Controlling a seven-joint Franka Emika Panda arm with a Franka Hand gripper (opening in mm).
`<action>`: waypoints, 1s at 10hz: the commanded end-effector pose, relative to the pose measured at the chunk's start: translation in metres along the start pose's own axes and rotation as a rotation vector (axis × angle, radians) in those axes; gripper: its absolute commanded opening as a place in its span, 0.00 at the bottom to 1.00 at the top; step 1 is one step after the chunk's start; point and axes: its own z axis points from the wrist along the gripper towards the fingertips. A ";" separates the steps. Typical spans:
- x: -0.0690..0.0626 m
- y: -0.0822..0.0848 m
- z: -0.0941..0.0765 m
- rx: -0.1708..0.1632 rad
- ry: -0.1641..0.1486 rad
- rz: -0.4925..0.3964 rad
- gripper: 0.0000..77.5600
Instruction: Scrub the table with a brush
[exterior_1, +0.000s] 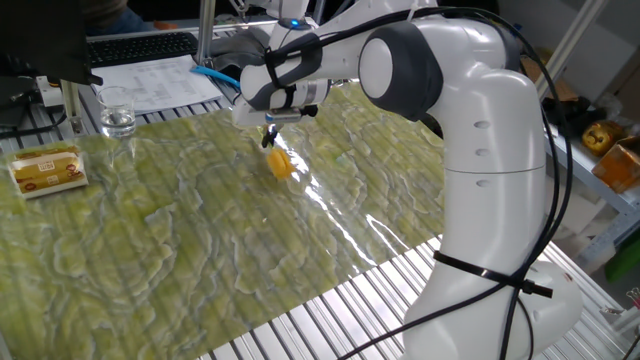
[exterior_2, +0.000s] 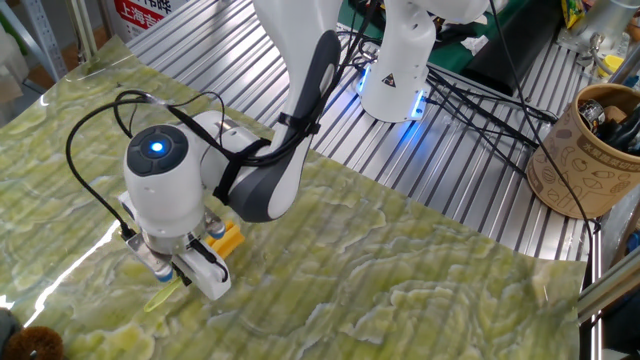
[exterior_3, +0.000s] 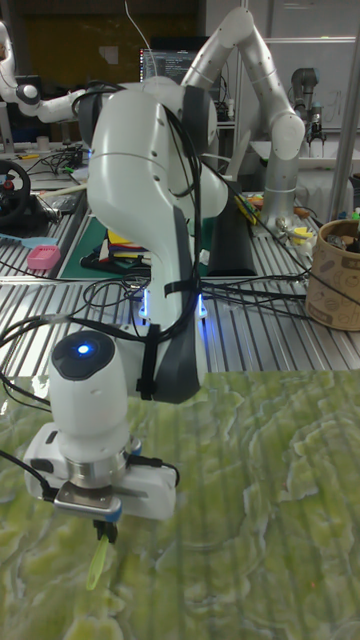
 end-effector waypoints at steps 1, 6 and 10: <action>-0.001 0.002 0.001 -0.010 -0.046 0.014 0.02; 0.009 0.003 0.012 -0.012 -0.071 0.014 0.02; 0.025 0.012 0.015 -0.012 -0.084 0.040 0.02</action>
